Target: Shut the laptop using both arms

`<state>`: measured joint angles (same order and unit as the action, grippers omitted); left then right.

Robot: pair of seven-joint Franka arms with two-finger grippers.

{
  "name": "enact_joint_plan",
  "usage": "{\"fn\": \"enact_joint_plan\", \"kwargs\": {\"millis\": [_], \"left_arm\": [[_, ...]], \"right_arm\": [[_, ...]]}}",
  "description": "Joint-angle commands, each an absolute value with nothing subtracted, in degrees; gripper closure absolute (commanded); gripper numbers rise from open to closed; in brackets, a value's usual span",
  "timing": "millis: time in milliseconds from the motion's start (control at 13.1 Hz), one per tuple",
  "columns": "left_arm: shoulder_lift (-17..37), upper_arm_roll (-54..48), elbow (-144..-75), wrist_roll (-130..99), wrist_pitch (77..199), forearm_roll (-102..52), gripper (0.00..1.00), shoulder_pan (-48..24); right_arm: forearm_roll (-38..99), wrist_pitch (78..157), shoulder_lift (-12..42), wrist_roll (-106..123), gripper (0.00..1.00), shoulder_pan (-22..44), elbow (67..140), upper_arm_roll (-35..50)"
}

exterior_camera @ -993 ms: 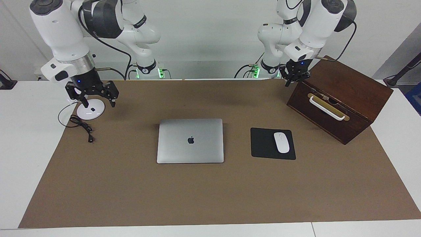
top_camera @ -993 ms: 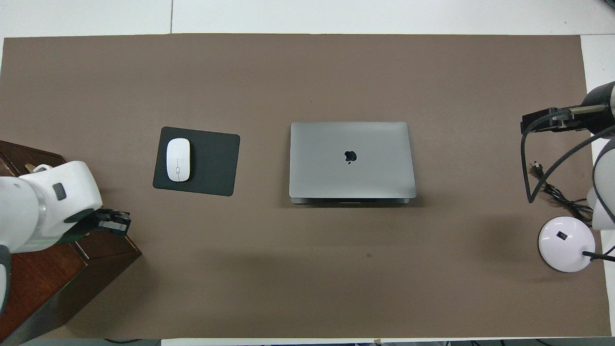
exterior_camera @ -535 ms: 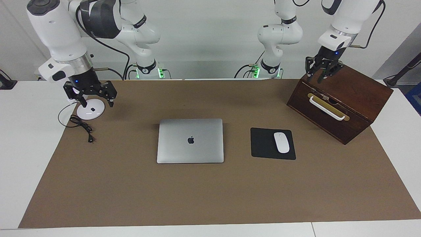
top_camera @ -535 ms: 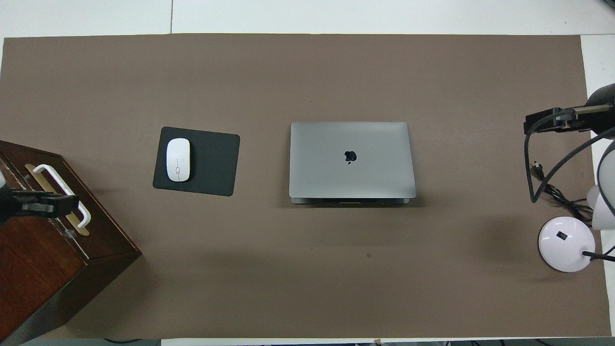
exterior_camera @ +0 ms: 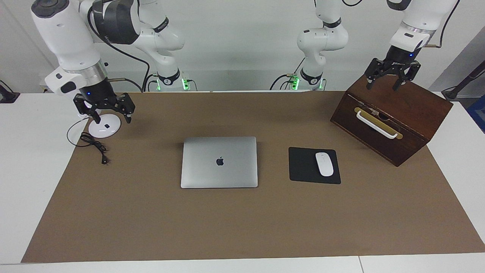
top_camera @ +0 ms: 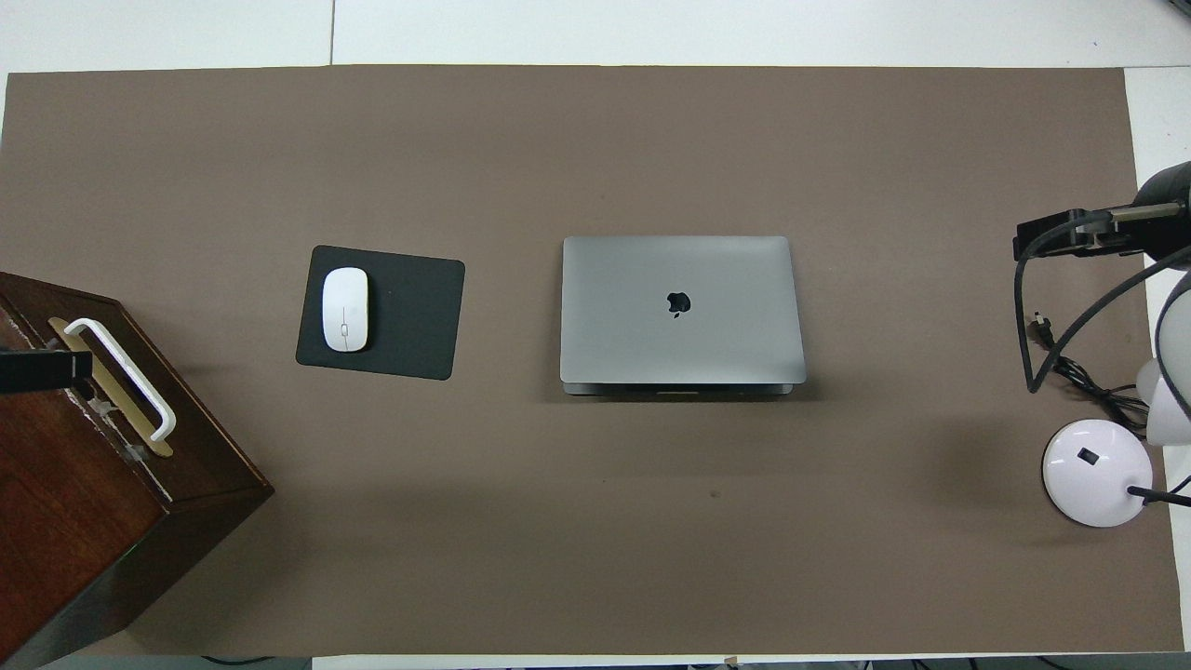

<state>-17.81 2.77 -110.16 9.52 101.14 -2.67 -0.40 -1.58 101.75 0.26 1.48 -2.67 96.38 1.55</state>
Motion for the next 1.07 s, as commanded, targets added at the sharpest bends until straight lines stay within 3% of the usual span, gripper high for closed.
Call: {"fn": "enact_joint_plan", "kwargs": {"millis": [0,229,993], "left_arm": [[-12.6,2.2,-101.7,9.3,96.1,-2.0,0.0,0.4],[-7.1,2.2,-93.3,9.3,90.0,-2.4,0.0,0.4],[-4.6,2.2,-94.1,9.2,85.4,-1.9,0.0,0.4]], "right_arm": [[-0.9,101.3,-0.9,0.6,0.0,-3.3,97.4,2.0],[-0.9,100.7,-1.0,0.8,0.0,-3.3,97.5,2.0],[-0.9,99.7,-2.5,1.0,0.0,-3.3,99.7,2.0]]}}
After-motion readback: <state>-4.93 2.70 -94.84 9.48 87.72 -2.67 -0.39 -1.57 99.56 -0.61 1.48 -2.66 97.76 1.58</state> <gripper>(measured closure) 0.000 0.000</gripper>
